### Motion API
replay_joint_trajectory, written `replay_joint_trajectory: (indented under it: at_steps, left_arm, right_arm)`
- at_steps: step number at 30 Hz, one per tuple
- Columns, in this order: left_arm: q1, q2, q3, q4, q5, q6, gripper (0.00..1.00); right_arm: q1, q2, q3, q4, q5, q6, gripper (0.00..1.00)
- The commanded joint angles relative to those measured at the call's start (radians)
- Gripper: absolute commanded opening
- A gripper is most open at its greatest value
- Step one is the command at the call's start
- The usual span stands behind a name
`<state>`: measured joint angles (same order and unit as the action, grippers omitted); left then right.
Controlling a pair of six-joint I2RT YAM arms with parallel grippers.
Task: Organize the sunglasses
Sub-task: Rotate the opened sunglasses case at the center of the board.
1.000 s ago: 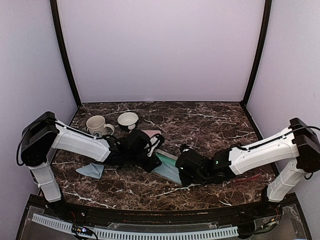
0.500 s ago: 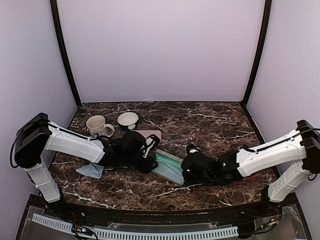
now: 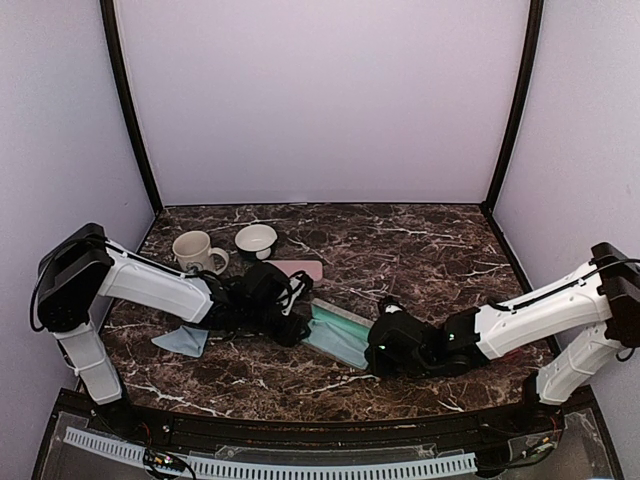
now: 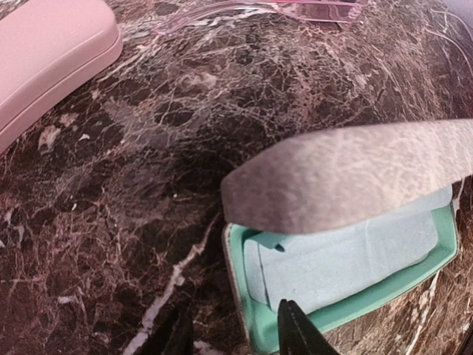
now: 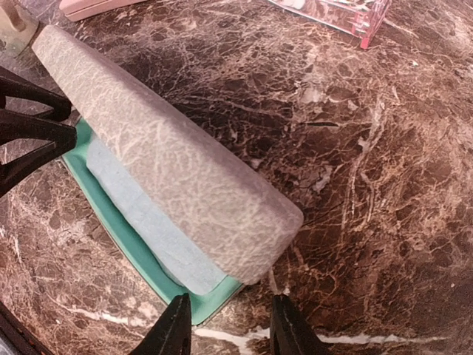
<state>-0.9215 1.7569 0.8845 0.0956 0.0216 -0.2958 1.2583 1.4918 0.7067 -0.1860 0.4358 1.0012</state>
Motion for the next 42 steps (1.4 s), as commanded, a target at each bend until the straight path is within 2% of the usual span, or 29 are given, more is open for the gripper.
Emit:
replay_joint_trajectory:
  at_steps: [1, 15, 19, 28, 42]
  left_arm:
    - [0.01, 0.012, 0.026, -0.013, 0.036, -0.012, 0.38]
    - [0.009, 0.01, 0.002, 0.013, 0.097, -0.038, 0.18]
    - [0.008, -0.007, -0.028, 0.027, 0.108, -0.063, 0.17]
    - [-0.011, -0.036, -0.097, 0.066, 0.129, -0.126, 0.17]
    - [-0.074, -0.126, -0.183, 0.056, 0.069, -0.214, 0.3]
  right_arm:
    - [-0.006, -0.003, -0.019, 0.062, -0.025, 0.017, 0.38]
    - [-0.054, 0.016, -0.036, 0.105, -0.09, 0.005, 0.38]
    - [-0.062, 0.019, -0.041, 0.115, -0.104, 0.004, 0.38]
    - [-0.069, 0.031, -0.046, 0.132, -0.124, -0.004, 0.38]
    - [-0.089, 0.039, -0.038, 0.126, -0.139, -0.042, 0.38]
